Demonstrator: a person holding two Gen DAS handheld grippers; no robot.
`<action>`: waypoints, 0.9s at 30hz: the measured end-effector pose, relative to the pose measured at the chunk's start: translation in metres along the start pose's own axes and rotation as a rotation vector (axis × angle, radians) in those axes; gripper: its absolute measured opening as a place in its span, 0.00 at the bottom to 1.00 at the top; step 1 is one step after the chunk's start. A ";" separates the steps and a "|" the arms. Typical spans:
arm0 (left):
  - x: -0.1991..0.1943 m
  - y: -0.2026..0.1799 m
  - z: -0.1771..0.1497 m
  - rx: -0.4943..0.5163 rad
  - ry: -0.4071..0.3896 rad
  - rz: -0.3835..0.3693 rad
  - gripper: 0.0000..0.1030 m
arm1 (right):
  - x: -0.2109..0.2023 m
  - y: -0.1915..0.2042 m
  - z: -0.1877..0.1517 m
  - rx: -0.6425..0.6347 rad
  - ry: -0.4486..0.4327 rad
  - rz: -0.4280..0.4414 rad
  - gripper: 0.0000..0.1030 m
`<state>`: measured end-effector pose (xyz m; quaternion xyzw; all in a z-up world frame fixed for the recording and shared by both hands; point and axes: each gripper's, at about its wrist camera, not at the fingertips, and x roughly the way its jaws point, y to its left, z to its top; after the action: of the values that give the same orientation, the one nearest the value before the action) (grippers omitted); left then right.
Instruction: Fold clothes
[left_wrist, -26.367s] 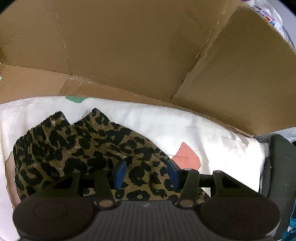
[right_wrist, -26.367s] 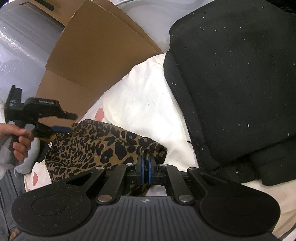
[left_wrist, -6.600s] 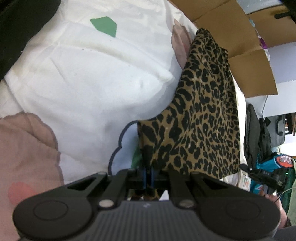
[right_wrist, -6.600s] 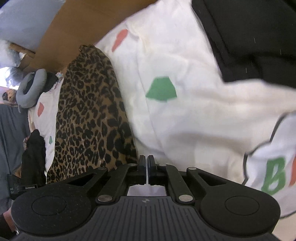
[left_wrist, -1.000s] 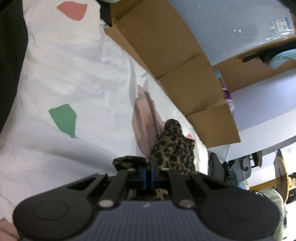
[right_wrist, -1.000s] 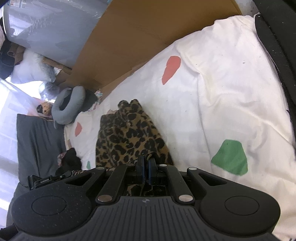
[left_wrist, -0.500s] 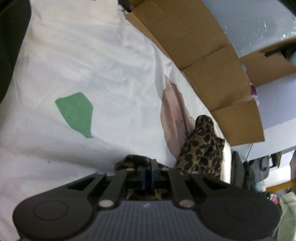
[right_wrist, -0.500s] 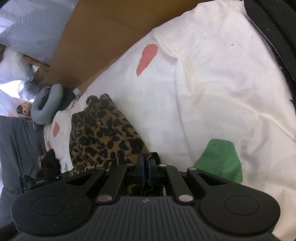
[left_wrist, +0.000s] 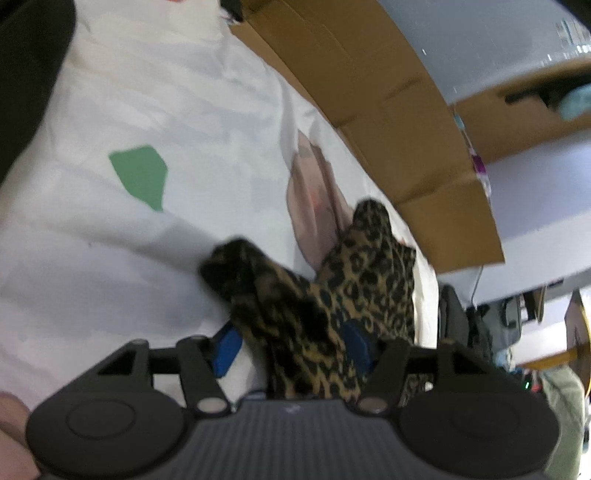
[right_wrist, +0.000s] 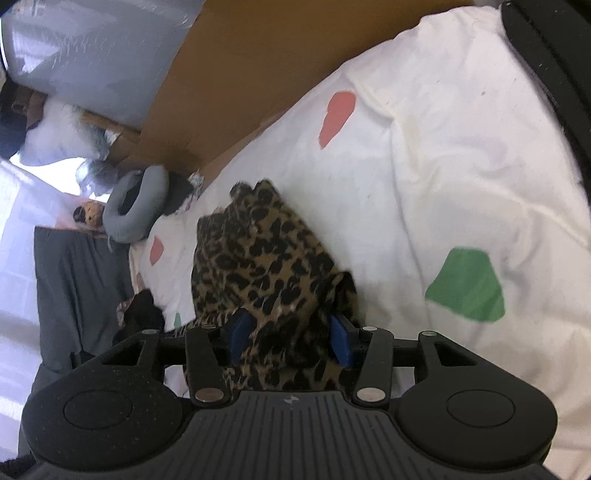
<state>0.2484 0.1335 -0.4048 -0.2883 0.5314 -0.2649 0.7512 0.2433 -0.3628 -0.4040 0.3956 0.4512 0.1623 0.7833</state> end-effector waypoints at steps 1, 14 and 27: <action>0.003 -0.001 -0.003 0.012 0.010 0.002 0.61 | 0.002 0.002 -0.003 -0.018 0.011 -0.003 0.52; 0.030 -0.014 -0.010 0.195 0.072 0.057 0.53 | 0.027 0.029 -0.025 -0.291 0.099 -0.125 0.49; 0.019 -0.043 0.017 0.295 -0.002 0.048 0.51 | 0.033 0.053 -0.019 -0.444 0.095 -0.172 0.46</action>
<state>0.2666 0.0930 -0.3811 -0.1623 0.4927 -0.3219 0.7920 0.2509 -0.3003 -0.3876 0.1661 0.4726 0.2086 0.8400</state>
